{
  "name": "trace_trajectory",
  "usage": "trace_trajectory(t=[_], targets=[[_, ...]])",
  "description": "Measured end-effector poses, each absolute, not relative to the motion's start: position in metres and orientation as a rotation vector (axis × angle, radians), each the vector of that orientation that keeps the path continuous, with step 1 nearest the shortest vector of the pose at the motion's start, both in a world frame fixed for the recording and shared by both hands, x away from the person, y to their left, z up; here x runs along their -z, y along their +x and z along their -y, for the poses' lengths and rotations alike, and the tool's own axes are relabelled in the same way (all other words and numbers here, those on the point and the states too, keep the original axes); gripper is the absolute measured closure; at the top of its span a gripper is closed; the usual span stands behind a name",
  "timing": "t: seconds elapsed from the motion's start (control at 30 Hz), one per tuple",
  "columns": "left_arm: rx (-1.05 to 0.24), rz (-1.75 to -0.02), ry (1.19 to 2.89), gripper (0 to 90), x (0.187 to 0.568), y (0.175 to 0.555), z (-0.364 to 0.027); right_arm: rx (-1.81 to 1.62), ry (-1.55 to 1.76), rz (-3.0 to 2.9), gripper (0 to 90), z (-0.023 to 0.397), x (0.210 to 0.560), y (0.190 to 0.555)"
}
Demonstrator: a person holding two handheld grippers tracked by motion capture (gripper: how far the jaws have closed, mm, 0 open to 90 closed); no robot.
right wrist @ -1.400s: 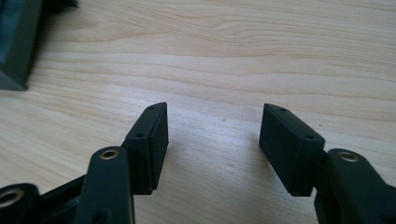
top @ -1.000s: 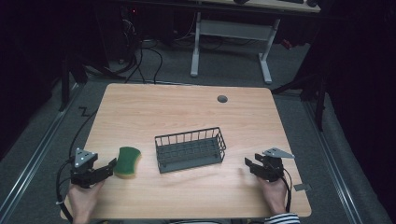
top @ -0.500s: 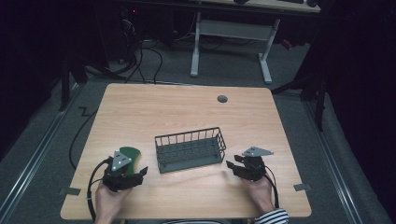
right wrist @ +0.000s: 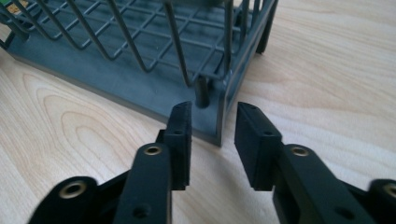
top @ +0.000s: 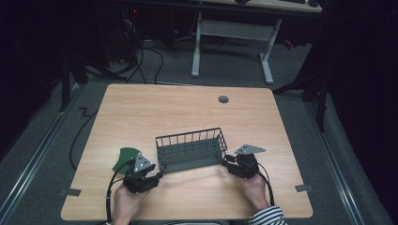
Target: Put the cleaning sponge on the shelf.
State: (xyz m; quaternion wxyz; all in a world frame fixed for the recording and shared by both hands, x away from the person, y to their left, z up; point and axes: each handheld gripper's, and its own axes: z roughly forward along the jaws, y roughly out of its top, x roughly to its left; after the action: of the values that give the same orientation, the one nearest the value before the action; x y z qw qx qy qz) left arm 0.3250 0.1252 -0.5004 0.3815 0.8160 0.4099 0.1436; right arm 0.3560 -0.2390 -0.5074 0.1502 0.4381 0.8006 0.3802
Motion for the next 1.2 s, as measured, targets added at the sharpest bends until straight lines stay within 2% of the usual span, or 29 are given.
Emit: trace_trajectory(t=[0.13, 0.23, 0.33, 0.67, 1.13, 1.2], targets=[[-0.351, -1.043, 2.093, 69.8, 0.502, 0.328, -0.124, -1.078, 1.266, -2.311, 75.4, 0.238, 0.509, 0.36], [-0.288, -1.047, 2.125, 78.6, 0.497, 0.345, -0.123, -1.079, 1.266, -2.357, 83.7, 0.241, 0.508, 0.373], [-0.337, -1.023, 2.151, 85.5, 0.493, 0.341, -0.118, -1.02, 1.245, -2.352, 85.6, 0.237, 0.506, 0.371], [-0.318, -1.07, 2.13, 86.6, 0.494, 0.352, -0.12, -1.03, 1.248, -2.343, 86.1, 0.237, 0.507, 0.379], [-0.326, -1.22, 2.038, 86.9, 0.488, 0.39, -0.119, -1.026, 1.313, -2.32, 86.2, 0.23, 0.5, 0.422], [-0.326, -1.27, 1.985, 86.9, 0.489, 0.4, -0.119, -1.023, 1.341, -2.305, 86.2, 0.229, 0.499, 0.433]])
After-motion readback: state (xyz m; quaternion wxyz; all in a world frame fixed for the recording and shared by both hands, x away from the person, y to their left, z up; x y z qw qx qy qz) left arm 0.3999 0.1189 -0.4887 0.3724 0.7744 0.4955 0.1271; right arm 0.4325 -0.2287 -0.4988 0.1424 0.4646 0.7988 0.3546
